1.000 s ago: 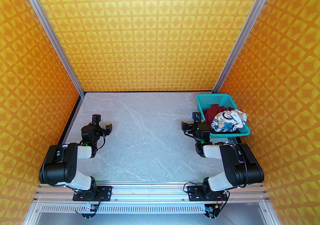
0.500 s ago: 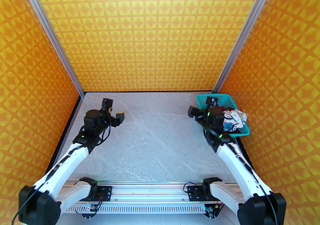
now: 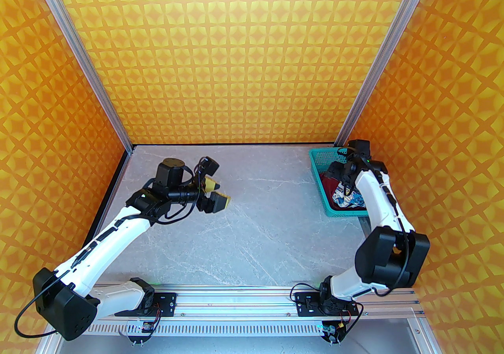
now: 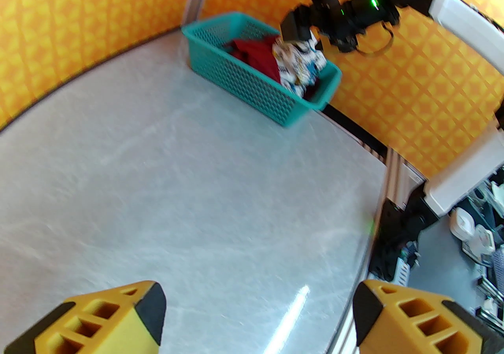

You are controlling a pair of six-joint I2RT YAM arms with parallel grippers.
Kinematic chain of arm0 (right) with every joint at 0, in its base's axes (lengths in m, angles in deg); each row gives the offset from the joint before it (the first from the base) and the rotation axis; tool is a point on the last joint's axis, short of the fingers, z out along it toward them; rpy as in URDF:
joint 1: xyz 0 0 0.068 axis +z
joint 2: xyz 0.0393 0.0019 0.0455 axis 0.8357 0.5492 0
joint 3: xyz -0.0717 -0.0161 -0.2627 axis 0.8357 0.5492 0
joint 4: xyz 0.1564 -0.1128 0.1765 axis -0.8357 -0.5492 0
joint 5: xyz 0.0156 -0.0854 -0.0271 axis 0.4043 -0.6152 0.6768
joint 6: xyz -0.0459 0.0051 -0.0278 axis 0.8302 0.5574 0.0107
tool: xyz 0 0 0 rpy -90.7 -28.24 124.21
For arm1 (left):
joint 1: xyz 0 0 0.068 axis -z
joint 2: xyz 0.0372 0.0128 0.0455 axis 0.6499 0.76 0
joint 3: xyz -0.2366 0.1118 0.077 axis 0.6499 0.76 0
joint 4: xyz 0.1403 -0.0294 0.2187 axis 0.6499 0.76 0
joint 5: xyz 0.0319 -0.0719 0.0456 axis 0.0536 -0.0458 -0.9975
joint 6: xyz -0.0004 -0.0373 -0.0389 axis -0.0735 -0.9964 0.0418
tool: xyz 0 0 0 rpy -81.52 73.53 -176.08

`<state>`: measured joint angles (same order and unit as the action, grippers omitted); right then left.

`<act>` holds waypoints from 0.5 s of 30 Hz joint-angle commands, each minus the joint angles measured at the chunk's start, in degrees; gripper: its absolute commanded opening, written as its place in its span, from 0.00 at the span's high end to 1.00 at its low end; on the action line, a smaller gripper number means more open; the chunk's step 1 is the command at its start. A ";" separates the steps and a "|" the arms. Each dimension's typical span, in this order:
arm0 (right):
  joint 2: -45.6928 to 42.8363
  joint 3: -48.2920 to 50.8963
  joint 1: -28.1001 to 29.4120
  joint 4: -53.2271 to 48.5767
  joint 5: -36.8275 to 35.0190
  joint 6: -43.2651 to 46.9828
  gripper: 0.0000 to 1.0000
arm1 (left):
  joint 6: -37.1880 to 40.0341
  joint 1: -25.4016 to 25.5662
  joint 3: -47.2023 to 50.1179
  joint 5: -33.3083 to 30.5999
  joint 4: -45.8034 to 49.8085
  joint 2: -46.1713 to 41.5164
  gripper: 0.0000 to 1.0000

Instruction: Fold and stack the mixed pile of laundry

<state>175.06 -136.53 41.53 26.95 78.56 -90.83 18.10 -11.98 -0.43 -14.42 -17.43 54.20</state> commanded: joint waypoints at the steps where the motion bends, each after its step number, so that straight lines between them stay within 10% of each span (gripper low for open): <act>1: 1.19 -3.09 -2.16 -2.69 -0.32 0.65 0.22 | -0.19 0.19 1.41 3.68 -1.18 -0.07 0.15; 15: 15.30 -14.11 2.48 -1.97 2.81 0.10 0.38 | 2.82 0.18 1.09 3.73 1.02 0.85 0.13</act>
<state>186.86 -147.94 42.95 25.33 82.08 -90.33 18.78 -11.98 0.42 -12.03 -17.37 54.70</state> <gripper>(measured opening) 0.623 0.870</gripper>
